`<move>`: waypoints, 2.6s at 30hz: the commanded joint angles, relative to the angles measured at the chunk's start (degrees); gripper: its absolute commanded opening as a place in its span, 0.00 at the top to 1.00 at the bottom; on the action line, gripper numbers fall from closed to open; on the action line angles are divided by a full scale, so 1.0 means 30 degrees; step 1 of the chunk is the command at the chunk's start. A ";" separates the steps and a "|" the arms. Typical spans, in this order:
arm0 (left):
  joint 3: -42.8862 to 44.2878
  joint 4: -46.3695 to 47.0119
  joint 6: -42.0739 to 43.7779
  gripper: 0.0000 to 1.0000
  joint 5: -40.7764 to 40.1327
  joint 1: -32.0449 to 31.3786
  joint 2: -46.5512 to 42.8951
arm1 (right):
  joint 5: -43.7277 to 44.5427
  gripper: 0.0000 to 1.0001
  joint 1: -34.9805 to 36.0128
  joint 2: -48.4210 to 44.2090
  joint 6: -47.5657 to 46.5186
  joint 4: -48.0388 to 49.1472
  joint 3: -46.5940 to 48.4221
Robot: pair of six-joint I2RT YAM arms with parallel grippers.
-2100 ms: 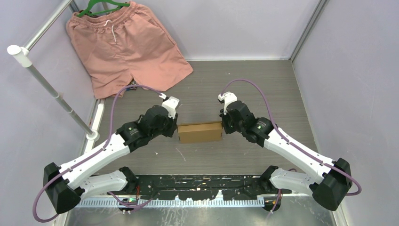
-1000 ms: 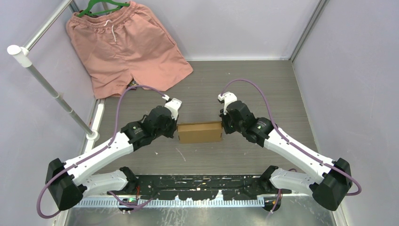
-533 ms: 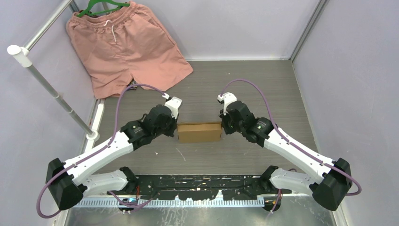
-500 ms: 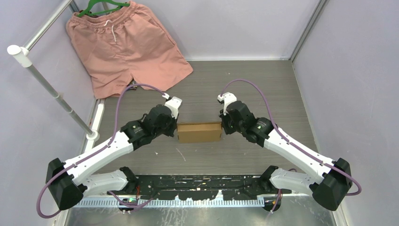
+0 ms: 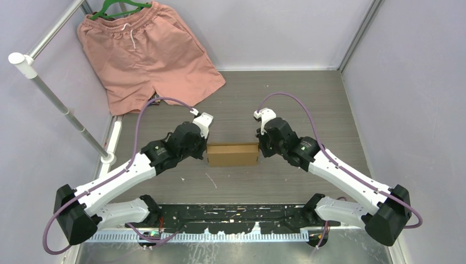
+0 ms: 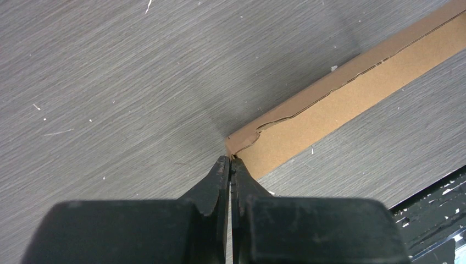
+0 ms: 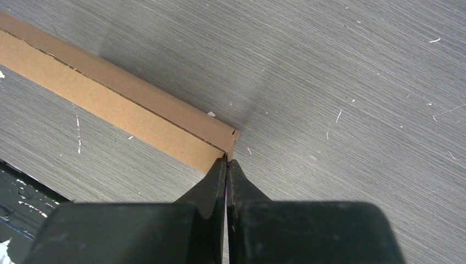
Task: Fold the paper box
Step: Close the paper box at the center of the board.
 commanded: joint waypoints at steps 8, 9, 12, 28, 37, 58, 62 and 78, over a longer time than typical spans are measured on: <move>0.1239 0.0189 -0.0764 0.99 0.0533 -0.0007 0.0396 | -0.0295 0.99 0.0111 0.0254 0.0294 -0.0345 0.1331; 0.1256 0.0209 -0.0844 0.99 0.0580 0.0007 0.0439 | -0.0322 0.99 0.0120 0.0332 0.0374 -0.0372 0.1348; 0.1358 0.0183 -0.0972 0.99 0.0692 0.0008 0.0597 | -0.0432 0.99 0.0112 0.0610 0.0594 -0.0509 0.1464; 0.1680 -0.0059 -0.1690 1.00 0.0990 0.0000 0.1069 | -0.0927 0.99 0.0108 0.1360 0.1445 -0.1120 0.2264; 0.1643 -0.0052 -0.1895 1.00 0.1072 -0.0005 0.1081 | -0.1403 0.99 0.0101 0.1740 0.1925 -0.1404 0.2683; 0.1908 -0.0120 -0.1927 1.00 0.1293 -0.0005 0.1468 | -0.1879 0.99 0.0082 0.2449 0.2593 -0.1566 0.3408; 0.1997 -0.0188 -0.1949 1.00 0.1348 -0.0019 0.1531 | -0.2033 0.99 0.0097 0.2558 0.2608 -0.1830 0.3627; 0.2722 -0.0947 -0.3166 1.00 0.1555 -0.0036 0.1976 | -0.2370 0.99 0.0090 0.2364 0.3010 -0.2163 0.3764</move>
